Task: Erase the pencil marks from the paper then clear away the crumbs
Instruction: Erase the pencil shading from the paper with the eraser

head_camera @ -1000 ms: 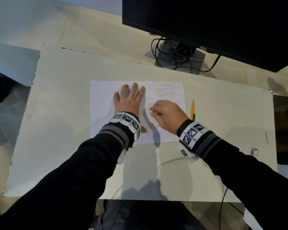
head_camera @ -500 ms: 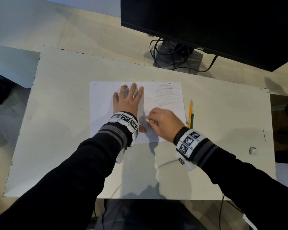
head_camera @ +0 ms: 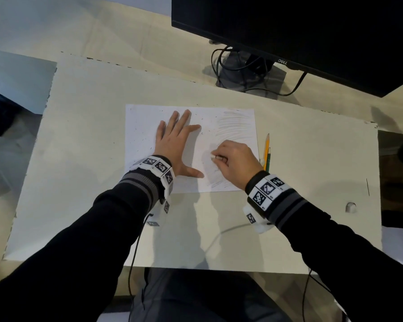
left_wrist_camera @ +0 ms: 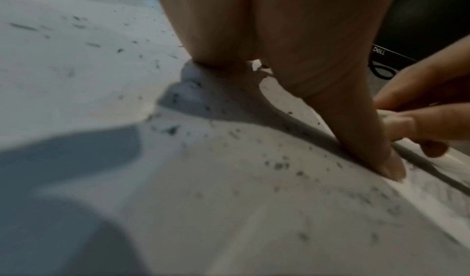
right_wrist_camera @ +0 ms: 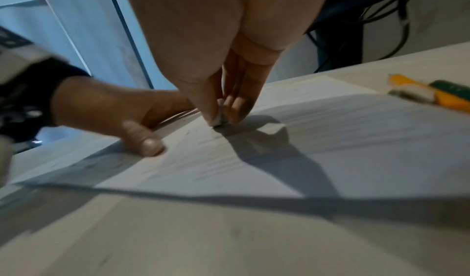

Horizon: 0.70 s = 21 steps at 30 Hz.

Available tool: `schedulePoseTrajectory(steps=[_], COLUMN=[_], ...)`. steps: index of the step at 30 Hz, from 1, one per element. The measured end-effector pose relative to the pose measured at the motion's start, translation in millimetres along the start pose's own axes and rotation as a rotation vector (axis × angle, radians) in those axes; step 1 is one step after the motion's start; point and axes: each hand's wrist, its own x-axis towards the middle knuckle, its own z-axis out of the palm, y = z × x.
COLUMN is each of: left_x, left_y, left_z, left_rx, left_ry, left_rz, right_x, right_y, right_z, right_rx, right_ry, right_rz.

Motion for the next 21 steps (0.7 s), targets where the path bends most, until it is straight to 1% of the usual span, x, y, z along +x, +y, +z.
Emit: schedulePoseTrajectory(steps=[1, 3, 4, 5, 7, 8, 9, 12, 13, 15, 17, 18, 20, 21], left_x=[0, 0, 0, 1, 1, 1, 0, -4, -7, -15, -24, -28, -33, -34], left_y=[0, -2, -2, -3, -2, -3, -3, -2, 2, 12, 17, 15, 7, 3], left_z=[0, 1, 1, 1, 1, 2, 2, 0, -2, 0, 13, 21, 31, 34], left_rx=[-0.002, -0.005, -0.009, -0.01, 0.001, 0.008, 0.013, 0.06, 0.091, 0.116, 0.017, -0.078, -0.226, -0.244], left_ry=[0.008, 0.029, 0.034, 0.033, 0.024, 0.021, 0.02, 0.042, 0.063, 0.127, 0.193, 0.22, 0.223, 0.204], left_rz=[0.002, 0.009, 0.013, 0.018, 0.019, 0.022, 0.029, 0.049, 0.06, 0.099, 0.136, 0.145, 0.161, 0.173], right_x=[-3, -13, -13, -10, 1, 4, 4, -8, -10, -5, -3, -6, -14, -17], right_y=[-4, -13, -13, -9, 2, 3, 1, -18, -19, -15, -13, -15, -25, -26], right_z=[3, 8, 6, 2, -5, -6, -5, 8, 9, 8, 7, 8, 12, 11], right_rx=[0.0, 0.001, 0.003, 0.002, -0.005, -0.008, -0.008, -0.001, -0.003, -0.009, 0.006, 0.01, 0.016, 0.018], right_ry=[-0.034, -0.155, -0.181, -0.159, -0.038, 0.008, 0.015, -0.123, -0.143, -0.1, -0.042, -0.052, -0.127, -0.164], right_rz=[-0.032, -0.109, -0.111, -0.079, 0.014, 0.035, 0.03, -0.084, -0.098, -0.05, 0.009, 0.016, -0.015, -0.032])
